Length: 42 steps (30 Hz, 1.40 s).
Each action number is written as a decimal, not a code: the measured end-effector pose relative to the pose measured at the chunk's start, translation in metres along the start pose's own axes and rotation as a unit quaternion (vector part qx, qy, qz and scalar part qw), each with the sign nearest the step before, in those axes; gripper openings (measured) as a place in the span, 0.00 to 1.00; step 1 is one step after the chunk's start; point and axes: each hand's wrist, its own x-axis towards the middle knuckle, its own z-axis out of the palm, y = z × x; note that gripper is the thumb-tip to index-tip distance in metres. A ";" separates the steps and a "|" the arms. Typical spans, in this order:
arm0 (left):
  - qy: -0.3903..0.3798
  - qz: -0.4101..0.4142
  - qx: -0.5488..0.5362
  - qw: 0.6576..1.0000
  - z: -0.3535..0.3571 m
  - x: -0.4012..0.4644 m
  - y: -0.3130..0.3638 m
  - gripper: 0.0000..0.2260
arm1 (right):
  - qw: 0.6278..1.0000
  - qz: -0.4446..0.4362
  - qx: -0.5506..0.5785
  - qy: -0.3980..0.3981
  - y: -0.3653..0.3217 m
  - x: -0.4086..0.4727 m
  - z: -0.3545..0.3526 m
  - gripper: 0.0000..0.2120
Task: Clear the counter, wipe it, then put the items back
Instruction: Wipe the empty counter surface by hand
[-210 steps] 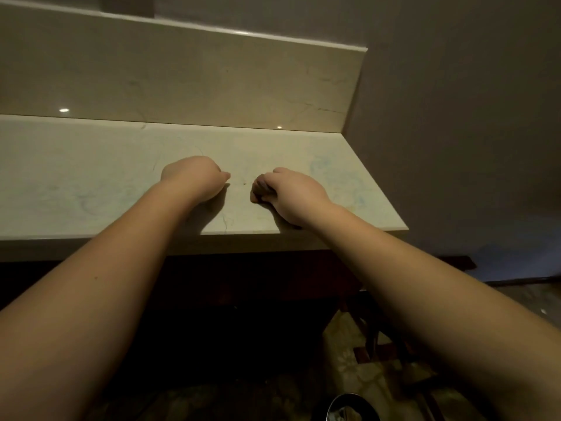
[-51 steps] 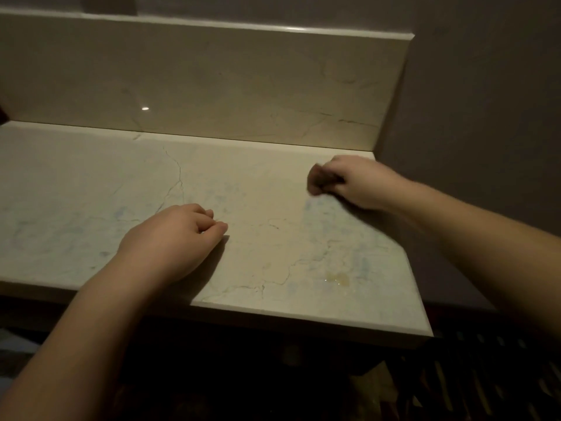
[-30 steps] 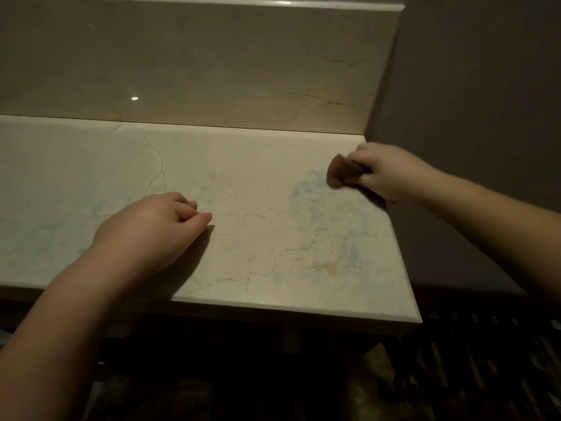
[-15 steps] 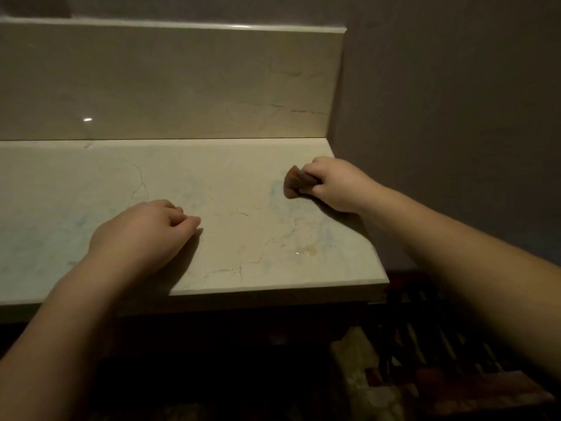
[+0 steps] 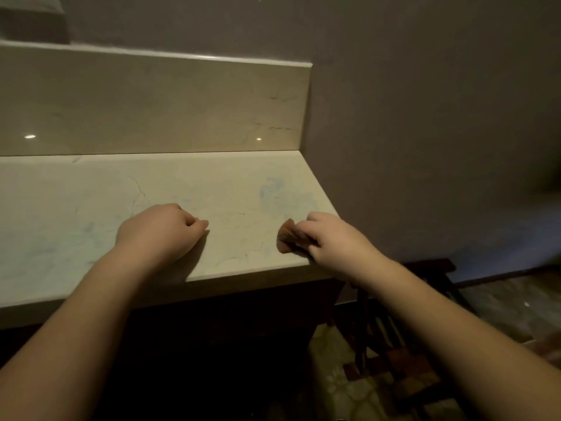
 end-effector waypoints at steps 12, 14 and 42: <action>-0.024 0.025 0.003 0.999 -0.007 -0.003 -0.006 0.21 | 0.988 0.035 0.141 0.044 -0.050 -0.014 -0.022 0.11; -0.026 0.026 -0.001 0.999 -0.009 -0.003 -0.005 0.22 | 0.962 0.112 0.239 0.074 -0.031 -0.011 -0.043 0.11; -0.026 0.014 0.007 1.000 -0.011 -0.005 -0.006 0.20 | 0.994 0.095 -0.008 -0.053 0.035 -0.014 -0.030 0.06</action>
